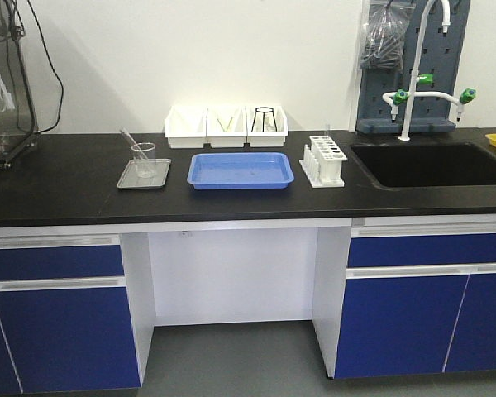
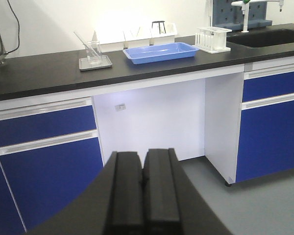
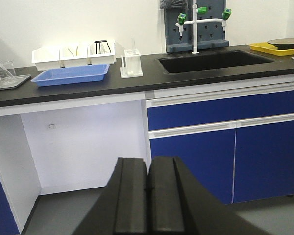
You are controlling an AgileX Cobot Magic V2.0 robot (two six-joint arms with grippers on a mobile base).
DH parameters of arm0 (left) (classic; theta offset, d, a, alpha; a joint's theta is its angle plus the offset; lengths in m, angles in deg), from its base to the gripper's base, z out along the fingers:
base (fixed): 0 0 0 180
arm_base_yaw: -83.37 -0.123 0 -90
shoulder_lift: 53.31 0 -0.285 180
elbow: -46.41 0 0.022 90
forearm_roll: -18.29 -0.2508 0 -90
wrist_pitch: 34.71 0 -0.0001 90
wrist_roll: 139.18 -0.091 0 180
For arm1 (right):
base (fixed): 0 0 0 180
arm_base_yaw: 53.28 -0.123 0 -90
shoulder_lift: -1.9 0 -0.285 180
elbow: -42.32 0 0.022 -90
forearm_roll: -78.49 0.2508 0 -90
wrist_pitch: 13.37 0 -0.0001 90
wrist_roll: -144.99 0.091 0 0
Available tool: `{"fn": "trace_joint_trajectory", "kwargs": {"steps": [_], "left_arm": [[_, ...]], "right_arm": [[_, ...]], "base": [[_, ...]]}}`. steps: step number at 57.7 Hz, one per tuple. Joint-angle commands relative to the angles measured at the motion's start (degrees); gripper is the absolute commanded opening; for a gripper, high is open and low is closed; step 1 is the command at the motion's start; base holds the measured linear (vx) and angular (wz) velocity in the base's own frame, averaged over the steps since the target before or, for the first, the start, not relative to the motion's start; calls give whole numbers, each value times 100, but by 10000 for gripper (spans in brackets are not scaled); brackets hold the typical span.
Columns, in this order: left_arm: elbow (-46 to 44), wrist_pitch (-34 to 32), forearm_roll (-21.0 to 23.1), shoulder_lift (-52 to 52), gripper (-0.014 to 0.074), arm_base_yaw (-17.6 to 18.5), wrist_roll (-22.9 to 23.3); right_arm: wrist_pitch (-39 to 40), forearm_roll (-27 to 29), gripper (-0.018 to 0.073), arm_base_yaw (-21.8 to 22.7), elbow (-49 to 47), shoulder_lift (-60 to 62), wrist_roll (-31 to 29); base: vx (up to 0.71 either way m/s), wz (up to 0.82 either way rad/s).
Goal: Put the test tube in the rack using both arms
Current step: 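Drive the base forward toward the bench with the beaker and rack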
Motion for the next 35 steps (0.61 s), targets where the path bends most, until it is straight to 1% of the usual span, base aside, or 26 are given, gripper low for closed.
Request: {"fn": "trace_joint_trajectory", "kwargs": {"steps": [1, 35], "left_arm": [[22, -473, 54, 30, 0, -9, 35], [22, -473, 54, 30, 0, -9, 35]], "right_arm": [[473, -37, -11, 24, 13, 78, -51], [473, -37, -11, 24, 13, 78, -51]], "base": [[0, 1], [0, 0]]}}
